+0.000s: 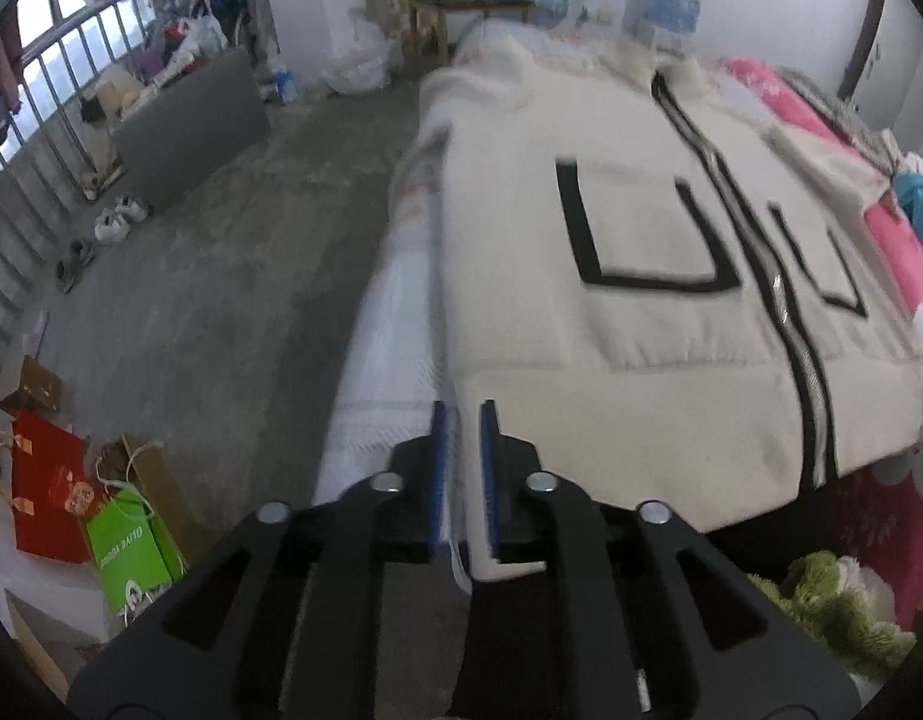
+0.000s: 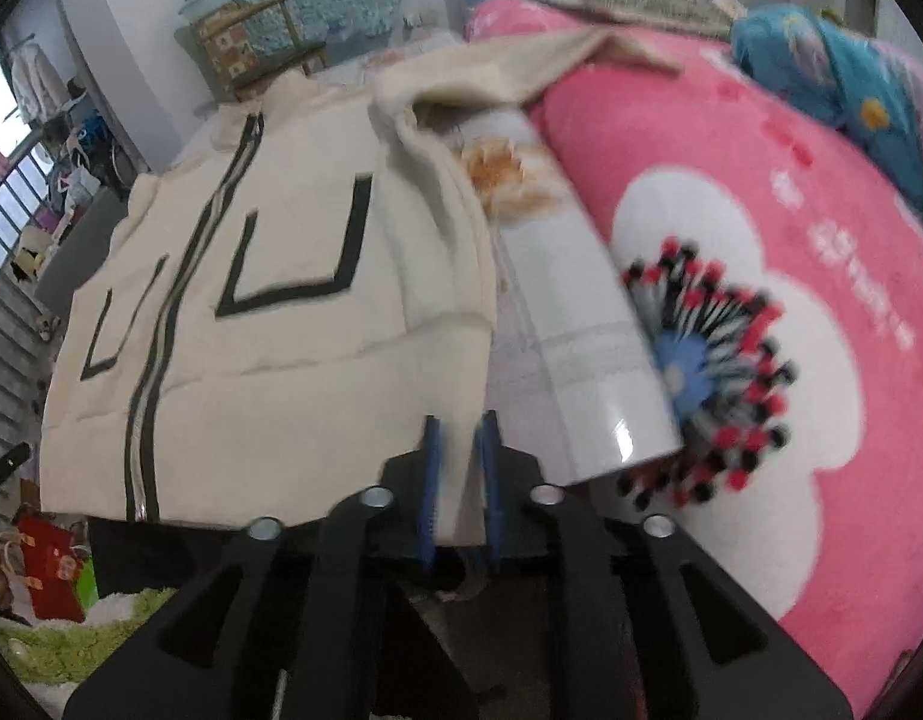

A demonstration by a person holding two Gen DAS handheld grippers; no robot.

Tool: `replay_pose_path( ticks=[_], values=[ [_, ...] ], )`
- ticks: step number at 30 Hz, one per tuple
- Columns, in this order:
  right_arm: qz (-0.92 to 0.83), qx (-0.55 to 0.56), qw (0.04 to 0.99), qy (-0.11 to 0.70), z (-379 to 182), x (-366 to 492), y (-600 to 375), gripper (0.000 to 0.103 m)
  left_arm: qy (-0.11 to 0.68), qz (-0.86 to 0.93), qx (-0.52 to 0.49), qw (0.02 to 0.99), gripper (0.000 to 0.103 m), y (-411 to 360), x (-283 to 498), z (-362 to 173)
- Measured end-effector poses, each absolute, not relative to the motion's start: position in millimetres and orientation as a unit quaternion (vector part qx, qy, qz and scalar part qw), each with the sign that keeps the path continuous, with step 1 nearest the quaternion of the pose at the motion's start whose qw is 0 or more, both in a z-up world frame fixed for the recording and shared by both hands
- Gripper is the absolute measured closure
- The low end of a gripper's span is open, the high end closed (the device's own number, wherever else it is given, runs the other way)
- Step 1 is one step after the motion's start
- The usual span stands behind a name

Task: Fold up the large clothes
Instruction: 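Move both tools toward the jacket hem and lower them onto it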

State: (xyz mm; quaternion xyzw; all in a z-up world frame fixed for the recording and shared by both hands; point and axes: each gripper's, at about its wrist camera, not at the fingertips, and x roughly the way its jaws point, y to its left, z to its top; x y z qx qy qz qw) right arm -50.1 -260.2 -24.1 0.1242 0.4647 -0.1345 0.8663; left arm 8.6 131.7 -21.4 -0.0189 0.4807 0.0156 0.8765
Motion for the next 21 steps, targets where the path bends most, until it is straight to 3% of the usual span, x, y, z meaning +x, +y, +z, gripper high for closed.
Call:
replay_pose_path(
  ticks=[1,3,11,21],
  values=[
    [-0.136,0.118,0.872,0.456,-18,-51,-258,0.063,0.47,0.014,-0.02,0.882,0.08,133,11,-14],
    [-0.129,0.111,0.887,0.429,0,-47,-254,0.051,0.449,0.009,-0.023,0.893,0.07,134,16,-2],
    [-0.033,0.102,0.91,0.401,14,15,-206,0.03,0.448,-0.027,-0.002,0.894,0.054,85,70,0],
    [-0.001,0.047,0.877,0.478,-41,100,-142,0.024,0.483,-0.03,0.023,0.875,0.039,53,131,-41]
  ],
)
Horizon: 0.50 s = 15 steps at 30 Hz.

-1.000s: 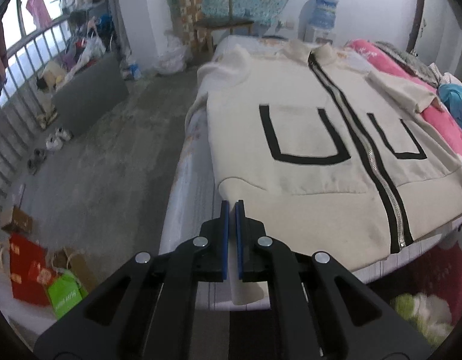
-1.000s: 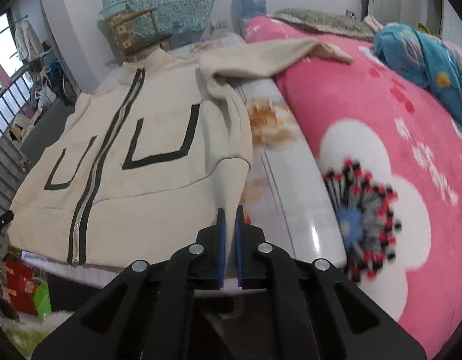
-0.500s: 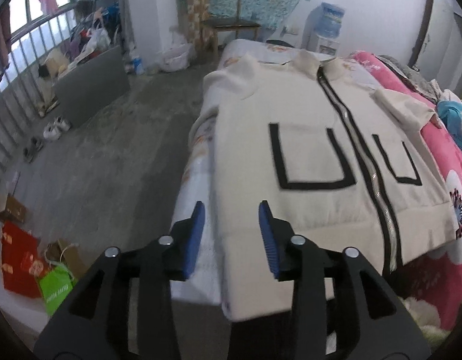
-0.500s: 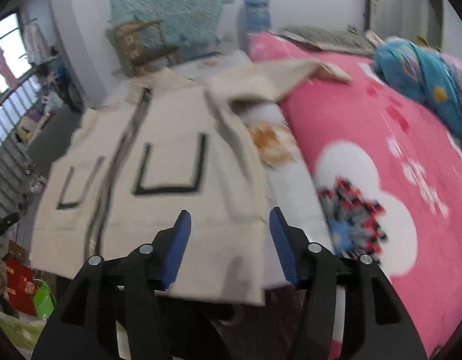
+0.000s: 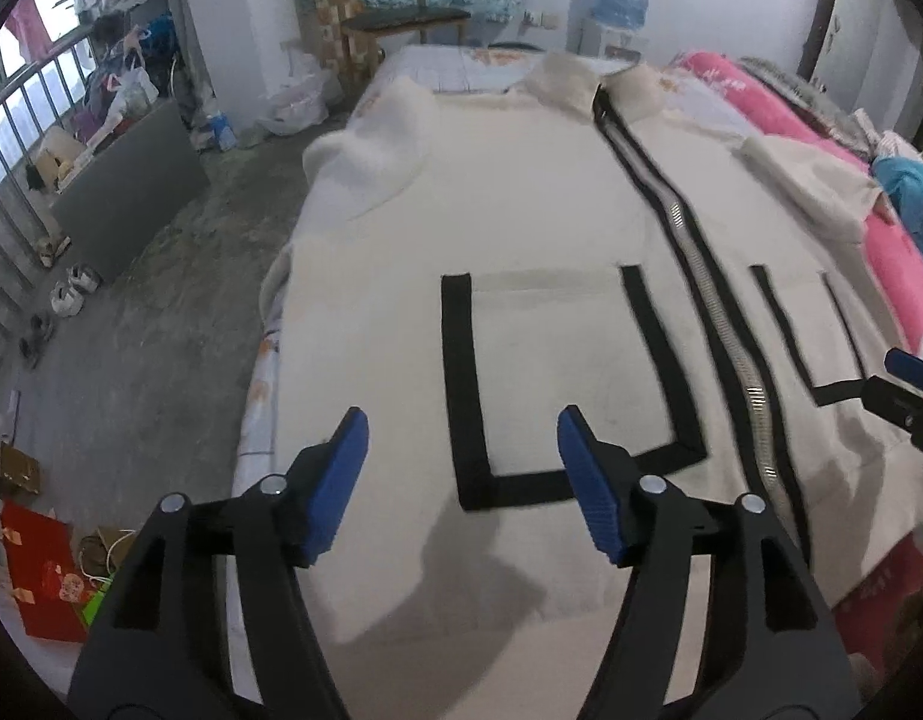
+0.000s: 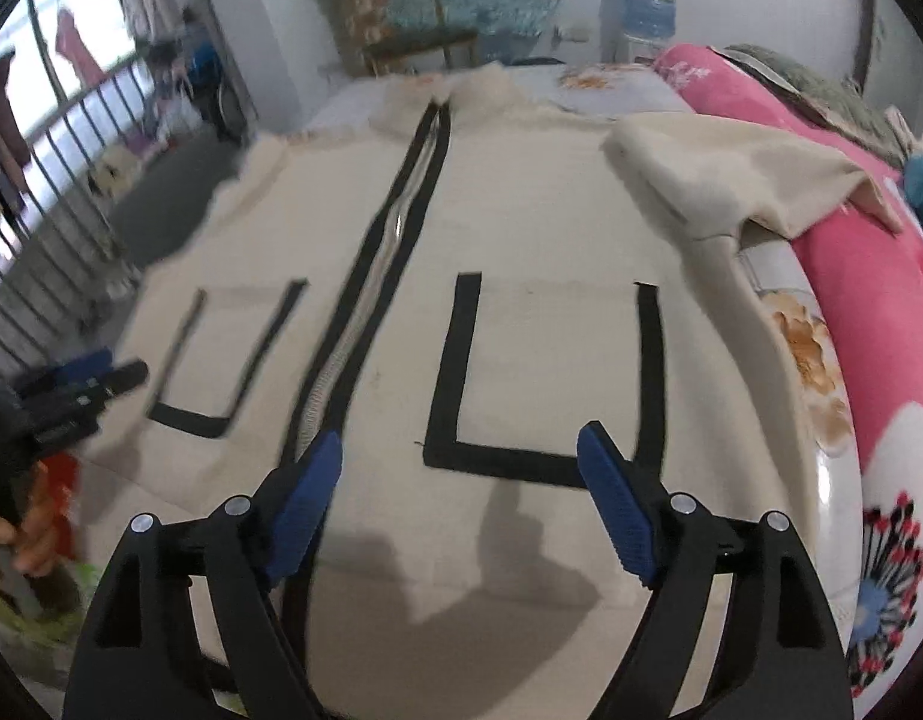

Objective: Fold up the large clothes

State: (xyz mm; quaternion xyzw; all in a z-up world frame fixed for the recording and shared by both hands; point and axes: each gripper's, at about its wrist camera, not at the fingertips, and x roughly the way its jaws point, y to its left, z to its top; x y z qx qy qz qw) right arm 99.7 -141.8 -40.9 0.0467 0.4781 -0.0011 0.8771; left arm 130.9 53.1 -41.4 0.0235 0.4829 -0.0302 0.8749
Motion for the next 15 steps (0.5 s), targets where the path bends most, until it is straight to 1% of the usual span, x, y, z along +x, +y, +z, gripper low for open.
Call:
replay_pose_path(
  ticks=[3,5,7,10,12,13,15],
  values=[
    [0.001,0.037,0.869,0.493,-55,109,-137,0.023,0.497,-0.021,0.032,0.867,0.035,53,141,-54],
    [-0.008,0.023,0.862,0.506,-69,115,-135,0.023,0.509,-0.018,0.031,0.86,0.035,54,144,-63],
    [-0.011,0.014,0.856,0.517,-80,117,-133,0.021,0.509,-0.017,0.031,0.86,0.032,56,144,-68],
    [-0.017,-0.012,0.859,0.511,-84,118,-129,0.012,0.506,-0.015,0.038,0.862,0.026,55,145,-69],
    [-0.021,-0.007,0.859,0.511,-85,118,-132,0.008,0.509,-0.012,0.033,0.86,0.019,57,147,-70],
    [-0.023,-0.002,0.859,0.512,-86,118,-135,0.006,0.51,-0.01,0.031,0.86,0.018,59,148,-70],
    [-0.022,-0.004,0.86,0.51,-86,119,-136,0.006,0.511,-0.01,0.03,0.859,0.014,59,148,-71]
  ],
)
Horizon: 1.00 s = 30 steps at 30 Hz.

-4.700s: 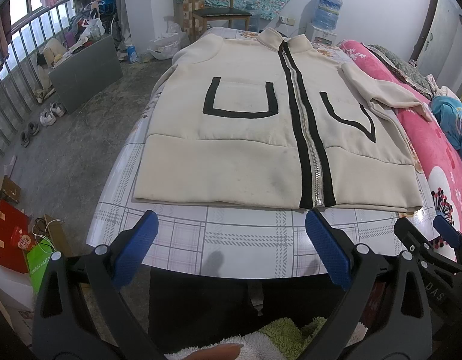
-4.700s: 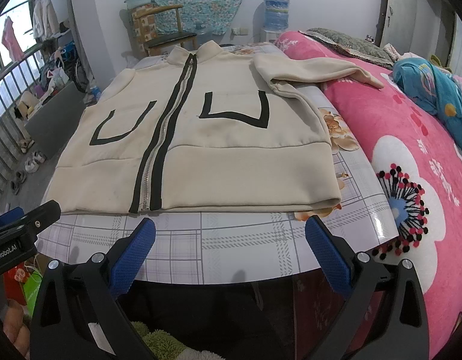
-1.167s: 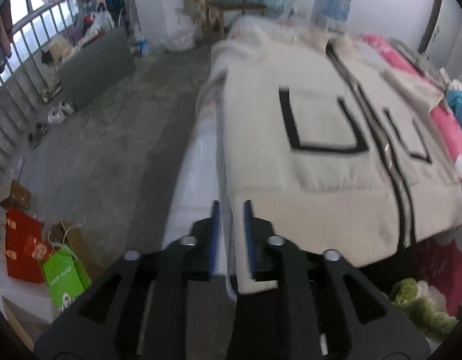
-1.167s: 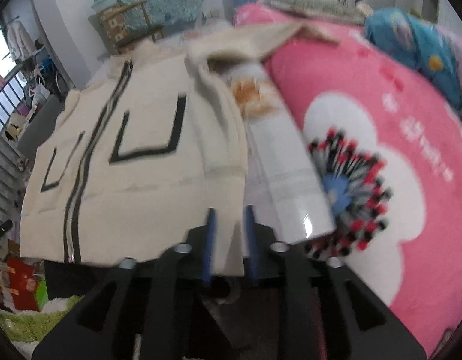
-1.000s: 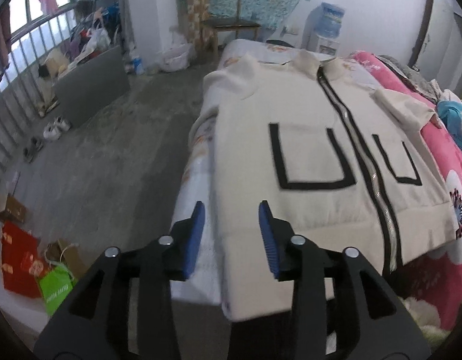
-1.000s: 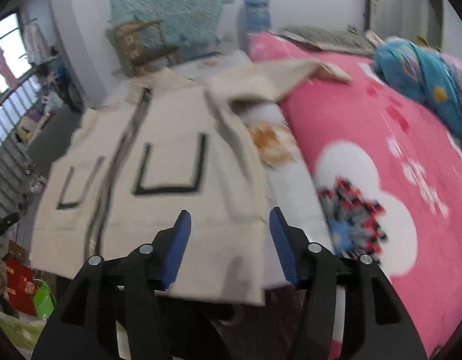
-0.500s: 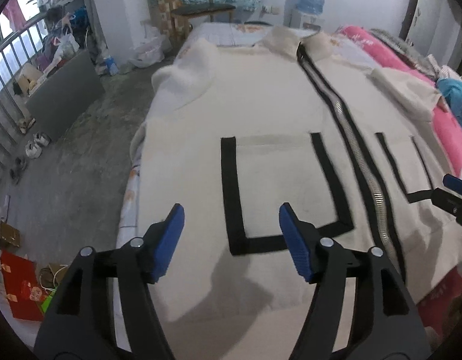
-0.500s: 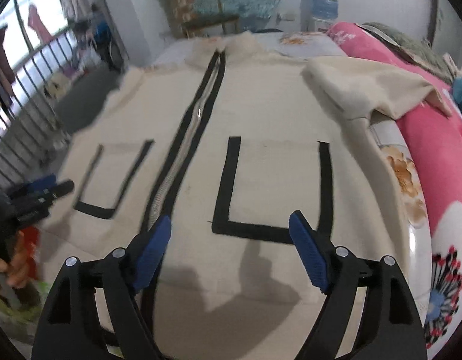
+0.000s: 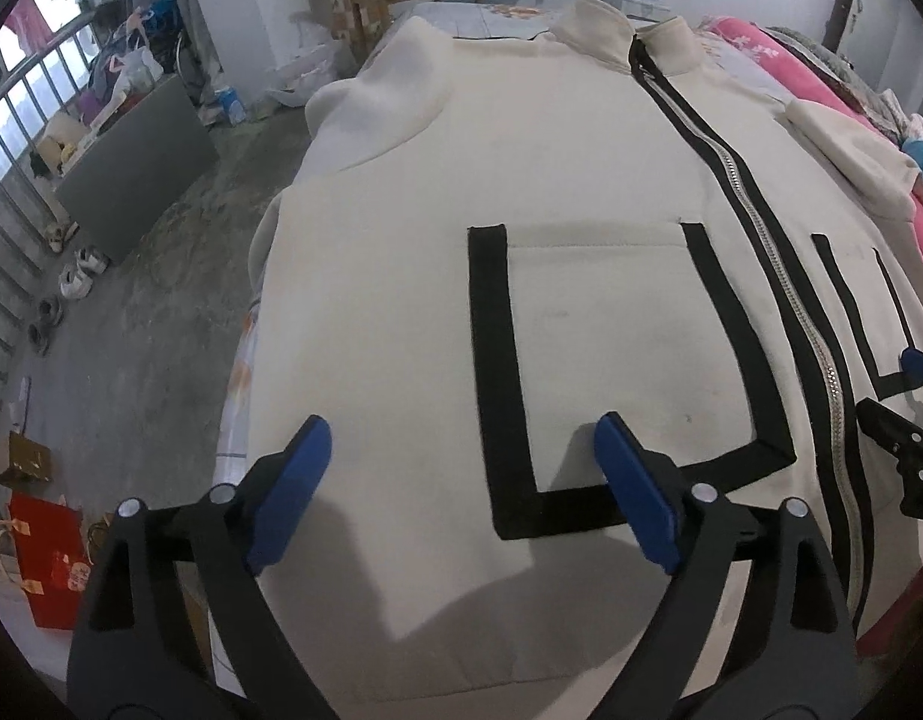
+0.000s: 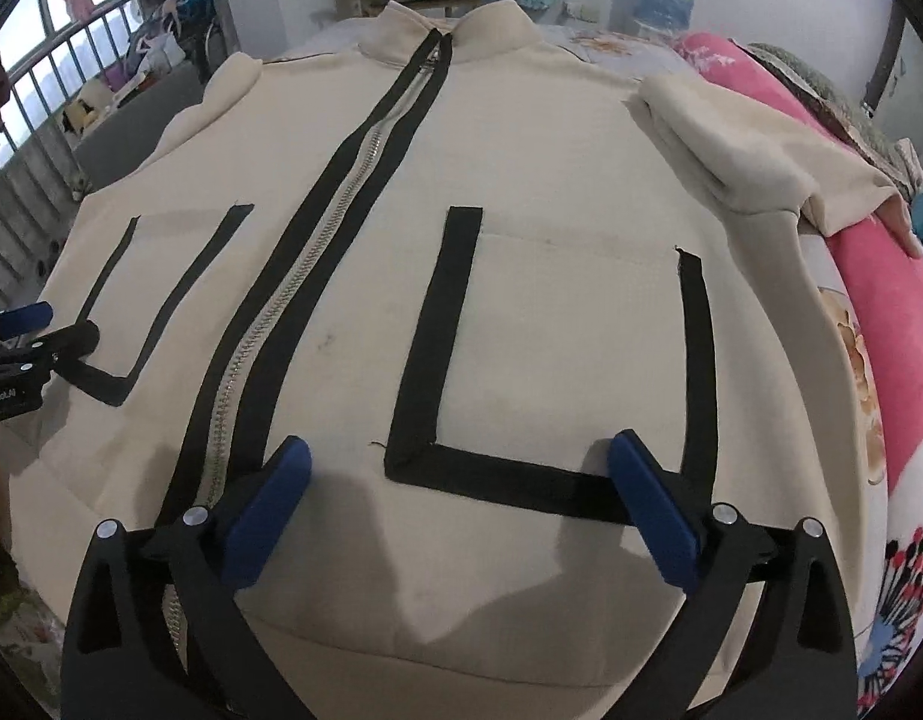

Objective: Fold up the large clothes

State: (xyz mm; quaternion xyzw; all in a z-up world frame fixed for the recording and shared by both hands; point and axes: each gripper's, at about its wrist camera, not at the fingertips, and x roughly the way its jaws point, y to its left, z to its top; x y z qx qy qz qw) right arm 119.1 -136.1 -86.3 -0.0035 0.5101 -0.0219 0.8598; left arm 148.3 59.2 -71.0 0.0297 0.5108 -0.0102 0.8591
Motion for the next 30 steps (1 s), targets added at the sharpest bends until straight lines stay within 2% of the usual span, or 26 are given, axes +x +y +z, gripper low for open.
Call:
replay_pose_path(
  ticks=[3,25,30],
  values=[
    [-0.023,-0.005,0.86,0.51,-87,120,-135,0.006,0.513,-0.006,0.035,0.858,0.008,59,150,-73],
    [-0.034,0.0,0.858,0.513,-88,124,-133,0.006,0.516,-0.019,0.028,0.856,0.007,64,152,-76],
    [-0.035,0.008,0.866,0.498,-63,126,-128,0.006,0.514,-0.021,0.029,0.857,0.007,64,152,-76]
  ],
)
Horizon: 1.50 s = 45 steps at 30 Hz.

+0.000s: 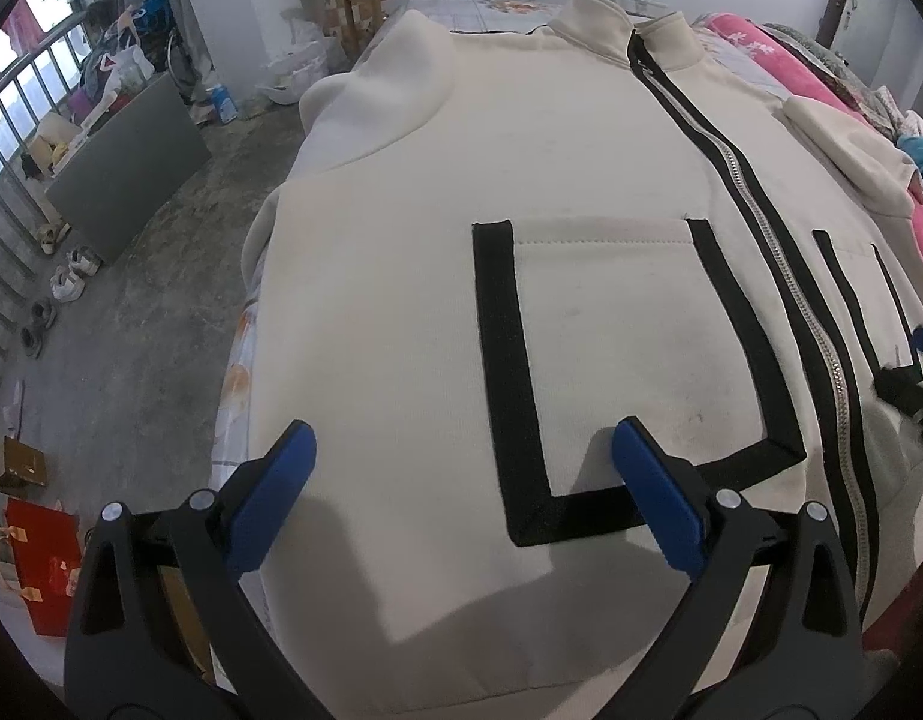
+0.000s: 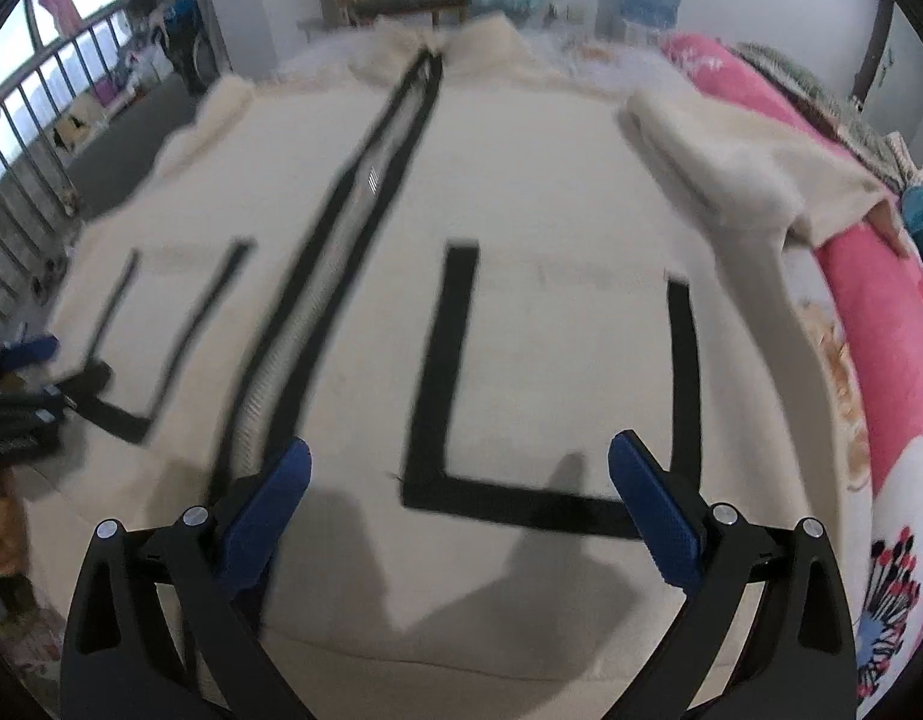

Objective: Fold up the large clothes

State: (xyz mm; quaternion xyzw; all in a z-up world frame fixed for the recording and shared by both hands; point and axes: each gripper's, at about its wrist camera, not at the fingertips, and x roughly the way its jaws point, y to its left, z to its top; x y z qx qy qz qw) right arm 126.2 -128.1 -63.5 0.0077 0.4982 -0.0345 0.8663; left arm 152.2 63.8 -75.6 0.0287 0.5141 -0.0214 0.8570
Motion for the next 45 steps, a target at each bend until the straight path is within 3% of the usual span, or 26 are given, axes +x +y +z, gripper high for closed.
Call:
replay_pose_path(
  ticks=[6,13,19,23,27,32,45],
  values=[
    [-0.024,-0.002,0.875,0.484,-46,135,-117,0.006,0.498,-0.026,0.028,0.866,0.007,68,147,-64],
    [0.017,0.0,0.885,0.466,-40,149,-105,0.006,0.42,0.021,-0.035,0.907,0.008,134,137,-10],
    [0.048,0.005,0.875,0.481,-56,167,-94,0.006,0.405,0.027,-0.191,0.894,0.008,224,152,-12],
    [0.066,-0.001,0.867,0.495,-68,176,-87,0.006,0.429,-0.017,-0.369,0.824,0.008,288,174,-62],
    [0.075,-0.014,0.852,0.519,-82,184,-78,0.006,0.433,-0.068,-0.557,0.706,0.008,335,189,-153],
    [0.069,-0.057,0.841,0.533,-87,188,-65,0.006,0.391,-0.143,-0.716,0.56,0.008,339,188,-269],
    [0.042,-0.047,0.817,0.573,-88,201,-62,0.006,0.261,-0.2,-0.855,0.401,0.008,257,193,-436]
  ],
)
